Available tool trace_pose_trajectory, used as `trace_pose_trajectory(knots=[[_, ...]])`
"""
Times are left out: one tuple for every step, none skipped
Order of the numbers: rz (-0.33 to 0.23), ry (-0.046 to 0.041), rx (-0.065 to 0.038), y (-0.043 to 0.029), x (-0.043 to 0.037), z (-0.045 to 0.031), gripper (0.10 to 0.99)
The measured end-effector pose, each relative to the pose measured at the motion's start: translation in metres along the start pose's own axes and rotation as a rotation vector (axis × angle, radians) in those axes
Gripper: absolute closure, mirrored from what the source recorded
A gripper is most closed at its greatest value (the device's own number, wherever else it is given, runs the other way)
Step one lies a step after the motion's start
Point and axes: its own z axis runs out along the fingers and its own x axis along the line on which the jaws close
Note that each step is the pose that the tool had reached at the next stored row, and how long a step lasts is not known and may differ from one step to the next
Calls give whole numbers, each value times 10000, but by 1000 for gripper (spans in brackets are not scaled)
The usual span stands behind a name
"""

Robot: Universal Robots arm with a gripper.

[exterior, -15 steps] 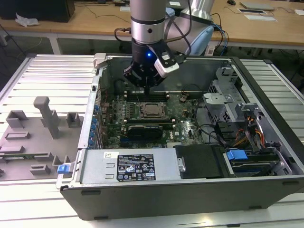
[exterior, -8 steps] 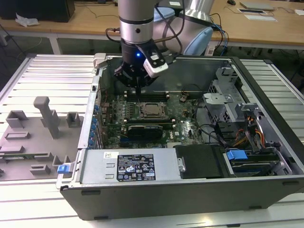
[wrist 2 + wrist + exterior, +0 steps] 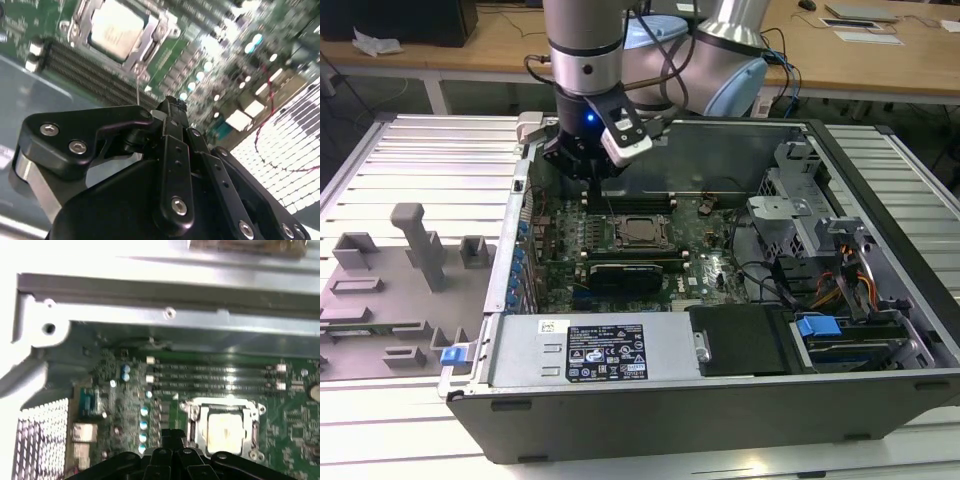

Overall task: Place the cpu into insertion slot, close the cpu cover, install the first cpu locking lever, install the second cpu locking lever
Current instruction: 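Install the first cpu locking lever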

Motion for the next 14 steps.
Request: trace_pose_trajectory(knots=[[3, -8, -135, 0, 8, 0, 980], [12, -17, -321, 1, 17, 0, 980], [20, -27, -505, 0, 24, -1, 980], [27, -37, -695, 0, 29, 0, 980], [37, -49, -934, -2, 34, 0, 980], [42, -57, -1089, -5, 36, 1, 980], [47, -65, -1229, -8, 37, 12, 980], [50, -66, -1257, -12, 39, 46, 980], [50, -66, -1260, -15, 40, 69, 980], [49, -66, -1262, -17, 39, 83, 980], [47, -66, -1264, -18, 31, 98, 980], [48, -65, -1266, -19, 21, 102, 980], [49, -66, -1273, -21, 6, 107, 980], [51, -66, -1283, -22, -11, 110, 980]])
